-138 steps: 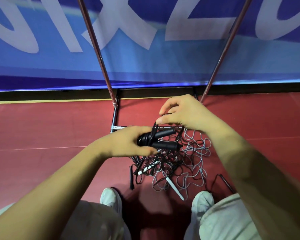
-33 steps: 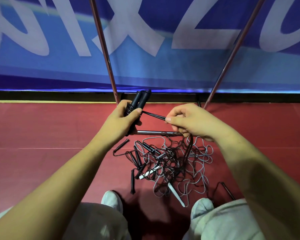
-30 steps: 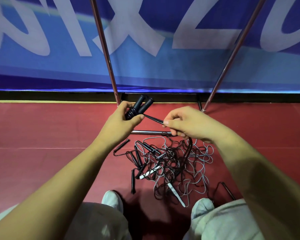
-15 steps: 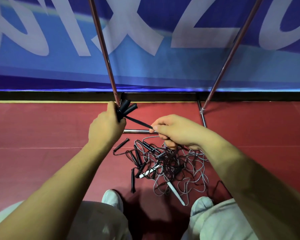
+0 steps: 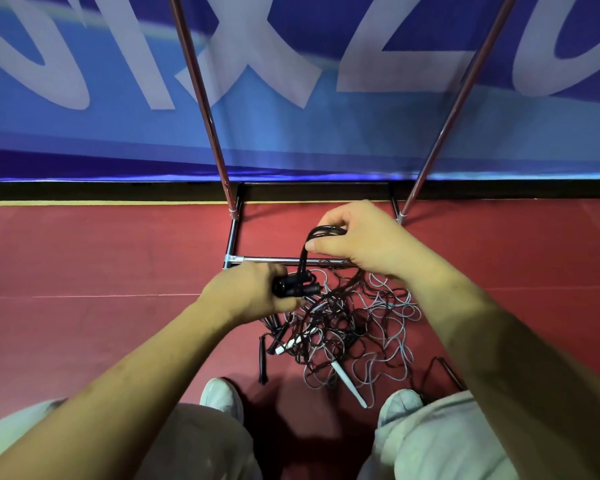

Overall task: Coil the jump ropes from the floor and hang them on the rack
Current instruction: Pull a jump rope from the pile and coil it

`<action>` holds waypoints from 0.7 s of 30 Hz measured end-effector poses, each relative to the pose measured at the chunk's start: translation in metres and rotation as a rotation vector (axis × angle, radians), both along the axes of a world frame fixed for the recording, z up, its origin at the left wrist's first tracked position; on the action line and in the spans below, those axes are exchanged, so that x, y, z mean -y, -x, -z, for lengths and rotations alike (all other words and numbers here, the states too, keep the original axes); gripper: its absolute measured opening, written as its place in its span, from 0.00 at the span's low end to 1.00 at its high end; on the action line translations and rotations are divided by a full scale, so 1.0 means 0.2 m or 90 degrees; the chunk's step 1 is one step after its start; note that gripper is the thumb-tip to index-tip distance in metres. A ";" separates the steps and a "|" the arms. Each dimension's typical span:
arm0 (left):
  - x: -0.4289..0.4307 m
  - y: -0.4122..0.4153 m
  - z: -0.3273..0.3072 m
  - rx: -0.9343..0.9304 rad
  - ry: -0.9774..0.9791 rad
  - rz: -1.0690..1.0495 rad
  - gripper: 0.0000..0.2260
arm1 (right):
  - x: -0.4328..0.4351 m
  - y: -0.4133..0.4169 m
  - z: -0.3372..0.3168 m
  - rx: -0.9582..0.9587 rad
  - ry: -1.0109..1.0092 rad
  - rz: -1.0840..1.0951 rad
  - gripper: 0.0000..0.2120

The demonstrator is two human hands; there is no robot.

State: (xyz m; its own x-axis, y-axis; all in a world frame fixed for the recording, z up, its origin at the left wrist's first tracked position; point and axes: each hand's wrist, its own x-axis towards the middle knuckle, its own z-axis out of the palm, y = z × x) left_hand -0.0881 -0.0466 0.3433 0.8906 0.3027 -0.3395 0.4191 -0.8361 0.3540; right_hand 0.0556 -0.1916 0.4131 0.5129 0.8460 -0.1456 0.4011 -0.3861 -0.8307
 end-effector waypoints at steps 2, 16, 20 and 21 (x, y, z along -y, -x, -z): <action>0.02 0.00 -0.02 -0.007 0.172 0.048 0.13 | 0.02 -0.03 -0.01 0.041 -0.012 0.000 0.08; 0.06 0.02 -0.19 0.259 0.614 -0.020 0.11 | 0.05 -0.15 0.09 0.092 0.030 0.026 0.04; 0.03 0.01 -0.20 0.323 0.668 -0.136 0.19 | 0.04 -0.13 0.10 0.019 0.067 -0.025 0.10; 0.03 0.01 -0.21 0.339 0.680 -0.151 0.19 | 0.04 -0.11 0.10 0.000 0.070 -0.039 0.09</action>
